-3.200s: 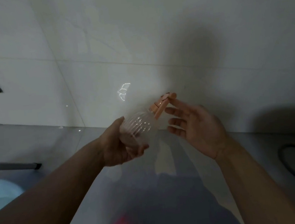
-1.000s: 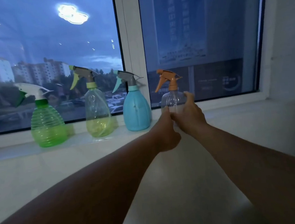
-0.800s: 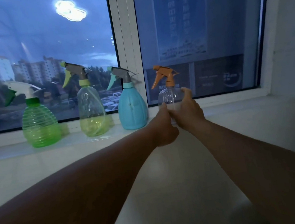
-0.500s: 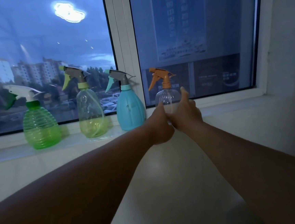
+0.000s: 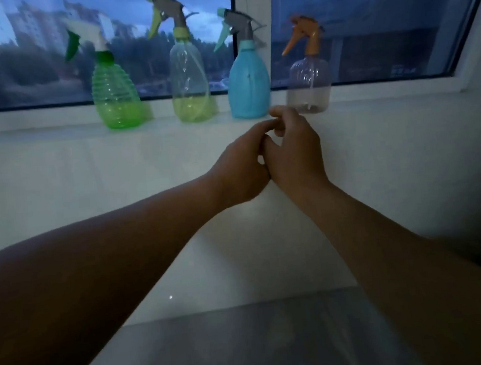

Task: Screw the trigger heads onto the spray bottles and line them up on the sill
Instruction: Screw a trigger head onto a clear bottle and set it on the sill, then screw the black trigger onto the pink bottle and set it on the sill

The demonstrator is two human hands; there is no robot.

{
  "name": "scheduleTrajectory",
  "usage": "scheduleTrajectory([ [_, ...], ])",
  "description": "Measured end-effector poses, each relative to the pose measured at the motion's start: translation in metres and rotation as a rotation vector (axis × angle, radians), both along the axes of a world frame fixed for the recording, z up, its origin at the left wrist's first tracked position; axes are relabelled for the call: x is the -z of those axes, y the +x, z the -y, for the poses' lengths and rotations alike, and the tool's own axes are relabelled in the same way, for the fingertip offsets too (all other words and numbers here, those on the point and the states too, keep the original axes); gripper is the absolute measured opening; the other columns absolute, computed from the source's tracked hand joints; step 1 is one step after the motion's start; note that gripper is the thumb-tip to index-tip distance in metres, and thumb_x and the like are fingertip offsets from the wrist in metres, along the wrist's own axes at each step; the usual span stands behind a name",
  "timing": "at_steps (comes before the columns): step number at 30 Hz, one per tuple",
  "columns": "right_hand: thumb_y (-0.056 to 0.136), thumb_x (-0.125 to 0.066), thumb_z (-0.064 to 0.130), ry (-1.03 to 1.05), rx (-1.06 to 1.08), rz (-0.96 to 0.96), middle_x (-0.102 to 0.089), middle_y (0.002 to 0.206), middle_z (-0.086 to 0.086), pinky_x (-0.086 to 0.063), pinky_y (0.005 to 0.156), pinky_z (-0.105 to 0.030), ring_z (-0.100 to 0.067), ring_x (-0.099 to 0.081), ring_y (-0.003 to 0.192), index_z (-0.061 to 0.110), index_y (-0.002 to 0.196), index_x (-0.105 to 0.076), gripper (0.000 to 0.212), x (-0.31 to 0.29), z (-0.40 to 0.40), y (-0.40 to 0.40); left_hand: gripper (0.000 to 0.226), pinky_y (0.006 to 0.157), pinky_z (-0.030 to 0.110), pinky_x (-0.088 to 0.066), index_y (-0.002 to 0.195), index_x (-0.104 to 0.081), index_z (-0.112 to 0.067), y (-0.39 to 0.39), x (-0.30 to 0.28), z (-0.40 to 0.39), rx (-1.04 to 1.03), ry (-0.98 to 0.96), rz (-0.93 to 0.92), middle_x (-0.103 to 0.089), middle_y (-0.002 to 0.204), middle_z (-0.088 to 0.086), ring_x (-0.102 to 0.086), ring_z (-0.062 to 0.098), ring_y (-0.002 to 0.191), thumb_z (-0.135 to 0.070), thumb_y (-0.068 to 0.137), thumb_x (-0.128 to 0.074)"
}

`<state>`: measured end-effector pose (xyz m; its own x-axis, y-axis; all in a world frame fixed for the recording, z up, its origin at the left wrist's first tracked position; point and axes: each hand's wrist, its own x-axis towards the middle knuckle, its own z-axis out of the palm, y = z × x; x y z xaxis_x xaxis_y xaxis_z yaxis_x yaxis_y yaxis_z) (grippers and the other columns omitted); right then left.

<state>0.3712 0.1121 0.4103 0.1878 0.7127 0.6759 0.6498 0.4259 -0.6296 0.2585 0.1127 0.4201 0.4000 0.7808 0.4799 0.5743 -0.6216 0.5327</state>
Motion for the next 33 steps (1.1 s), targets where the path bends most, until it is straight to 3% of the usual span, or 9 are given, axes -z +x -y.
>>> scheduleTrajectory([
  [3, 0.092, -0.063, 0.014, -0.086, -0.062, 0.009, -0.06, 0.128, -0.005, -0.047, 0.09, -0.022, -0.014, -0.058, 0.113, 0.019, 0.135, -0.053, 0.044, 0.024, 0.025, -0.03, 0.07, 0.082, 0.005, -0.049, 0.149, -0.041, -0.015, -0.036, 0.026, 0.029, 0.008, -0.071, 0.006, -0.059, 0.119, -0.008, -0.061, 0.002, 0.1, 0.003, 0.087, -0.067],
  [8, 0.088, -0.064, 0.019, -0.3, -0.158, -0.008, -0.065, 0.12, -0.004, -0.05, 0.089, -0.025, -0.016, -0.063, 0.107, 0.017, 0.127, -0.061, 0.039, 0.091, 0.069, -0.084, 0.05, 0.073, 0.006, -0.051, 0.136, -0.055, -0.008, -0.097, 0.087, 0.082, 0.002, -0.289, 0.129, -0.062, 0.103, -0.018, -0.064, -0.015, 0.086, -0.001, 0.089, -0.069],
  [13, 0.09, -0.065, 0.022, -0.516, -0.244, -0.007, -0.066, 0.118, -0.003, -0.052, 0.089, -0.03, -0.018, -0.063, 0.106, 0.017, 0.125, -0.062, 0.036, 0.17, 0.109, -0.122, 0.044, 0.076, 0.015, -0.056, 0.131, -0.061, -0.01, -0.138, 0.162, 0.12, -0.116, -0.473, 0.076, -0.07, 0.114, 0.001, -0.07, 0.011, 0.098, -0.006, 0.088, -0.071],
  [16, 0.09, -0.065, 0.021, -0.608, -0.263, 0.015, -0.067, 0.118, -0.004, -0.045, 0.083, -0.022, -0.019, -0.063, 0.107, 0.017, 0.126, -0.063, 0.036, 0.207, 0.128, -0.136, 0.05, 0.074, 0.011, -0.053, 0.134, -0.059, -0.012, -0.154, 0.196, 0.14, -0.127, -0.571, 0.056, -0.069, 0.118, 0.002, -0.069, 0.011, 0.094, 0.0, 0.087, -0.069],
  [18, 0.09, -0.064, 0.019, -0.668, -0.266, 0.006, -0.067, 0.121, -0.005, -0.044, 0.084, -0.022, -0.019, -0.063, 0.108, 0.017, 0.129, -0.061, 0.039, 0.227, 0.139, -0.14, 0.06, 0.078, 0.015, -0.056, 0.141, -0.053, -0.016, -0.162, 0.216, 0.154, -0.108, -0.641, 0.01, -0.068, 0.122, 0.002, -0.069, 0.01, 0.093, 0.001, 0.086, -0.07],
  [21, 0.089, -0.063, 0.016, -0.778, -0.288, 0.012, -0.066, 0.123, -0.007, -0.05, 0.088, -0.028, -0.02, -0.064, 0.11, 0.016, 0.131, -0.059, 0.043, 0.261, 0.163, -0.146, 0.084, 0.097, 0.035, -0.055, 0.152, -0.036, -0.026, -0.181, 0.251, 0.176, -0.081, -0.798, -0.191, -0.061, 0.131, 0.003, -0.064, 0.016, 0.111, -0.008, 0.082, -0.08],
  [26, 0.091, -0.067, 0.023, -0.97, -0.36, 0.136, -0.06, 0.128, -0.005, -0.049, 0.093, -0.028, -0.016, -0.059, 0.116, 0.02, 0.133, -0.057, 0.043, 0.328, 0.222, -0.146, 0.11, 0.115, 0.04, -0.034, 0.155, -0.017, -0.042, -0.222, 0.317, 0.218, 0.043, -1.065, -0.571, -0.042, 0.155, -0.002, -0.04, 0.021, 0.142, -0.027, 0.073, -0.088],
  [30, 0.089, -0.067, 0.031, -1.101, -0.503, 0.343, -0.056, 0.13, -0.001, -0.049, 0.099, -0.036, -0.019, -0.057, 0.116, 0.021, 0.133, -0.055, 0.047, 0.37, 0.272, -0.136, 0.122, 0.121, 0.047, -0.025, 0.157, -0.011, -0.043, -0.242, 0.356, 0.241, 0.143, -1.007, -0.826, -0.021, 0.164, 0.001, -0.021, 0.027, 0.15, -0.037, 0.065, -0.092],
  [33, 0.084, -0.07, 0.039, -1.051, -0.683, 0.667, -0.055, 0.127, -0.002, -0.042, 0.098, -0.035, -0.022, -0.053, 0.115, 0.019, 0.126, -0.056, 0.049, 0.399, 0.308, -0.125, 0.128, 0.121, 0.05, -0.025, 0.155, -0.003, -0.049, -0.249, 0.38, 0.256, 0.171, -0.935, -0.943, -0.002, 0.168, 0.002, -0.008, 0.03, 0.153, -0.038, 0.063, -0.092],
])
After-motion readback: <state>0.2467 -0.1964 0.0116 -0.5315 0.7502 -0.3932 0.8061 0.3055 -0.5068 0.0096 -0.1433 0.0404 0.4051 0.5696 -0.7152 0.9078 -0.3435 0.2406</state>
